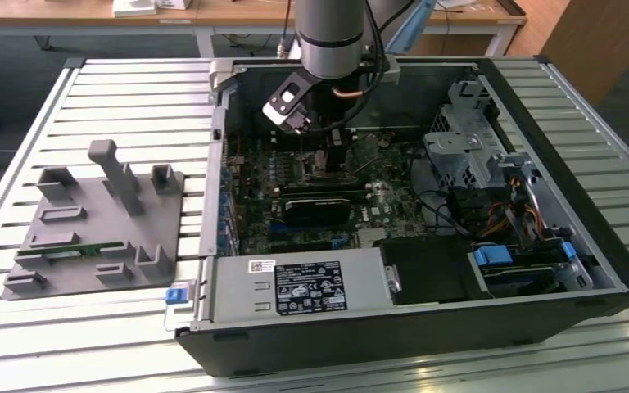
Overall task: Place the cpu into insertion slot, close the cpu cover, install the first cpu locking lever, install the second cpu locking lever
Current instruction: 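Place the cpu into insertion slot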
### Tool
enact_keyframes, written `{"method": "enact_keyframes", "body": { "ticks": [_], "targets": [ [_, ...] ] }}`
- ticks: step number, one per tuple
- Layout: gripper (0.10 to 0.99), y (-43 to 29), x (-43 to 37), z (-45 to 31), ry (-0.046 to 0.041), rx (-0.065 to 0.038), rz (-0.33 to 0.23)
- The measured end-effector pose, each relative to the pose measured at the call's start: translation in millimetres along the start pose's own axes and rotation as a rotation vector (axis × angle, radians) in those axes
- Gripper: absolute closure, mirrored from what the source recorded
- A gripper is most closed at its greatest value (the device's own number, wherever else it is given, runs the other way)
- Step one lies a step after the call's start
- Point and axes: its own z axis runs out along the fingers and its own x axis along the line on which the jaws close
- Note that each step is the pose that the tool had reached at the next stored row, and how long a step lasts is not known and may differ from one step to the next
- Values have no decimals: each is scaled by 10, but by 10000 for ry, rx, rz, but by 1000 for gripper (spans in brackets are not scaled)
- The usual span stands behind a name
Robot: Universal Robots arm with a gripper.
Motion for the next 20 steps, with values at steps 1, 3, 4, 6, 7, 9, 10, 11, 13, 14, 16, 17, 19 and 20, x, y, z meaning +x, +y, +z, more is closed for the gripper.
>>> {"method": "enact_keyframes", "body": {
  "ticks": [1,3,4,6,7,9,10,11,13,14,16,17,19,20],
  "targets": [
    [557,-7,3,8,1,-1,2],
    [557,-20,9,24,-2,0,10],
    [557,-24,10,33,-3,1,18],
    [557,-29,11,54,-4,1,41],
    [557,-29,11,65,-5,1,54],
    [557,-32,12,87,-5,0,65],
    [557,-33,13,96,-6,1,68],
    [557,-33,15,103,-7,1,71],
    [557,-34,19,115,-8,1,79],
    [557,-34,21,121,-8,0,84],
    [557,-36,26,135,-10,1,89],
    [557,-36,28,144,-10,0,87],
    [557,-38,32,160,-11,0,87],
    [557,-38,34,166,-10,0,87]
  ]
}}
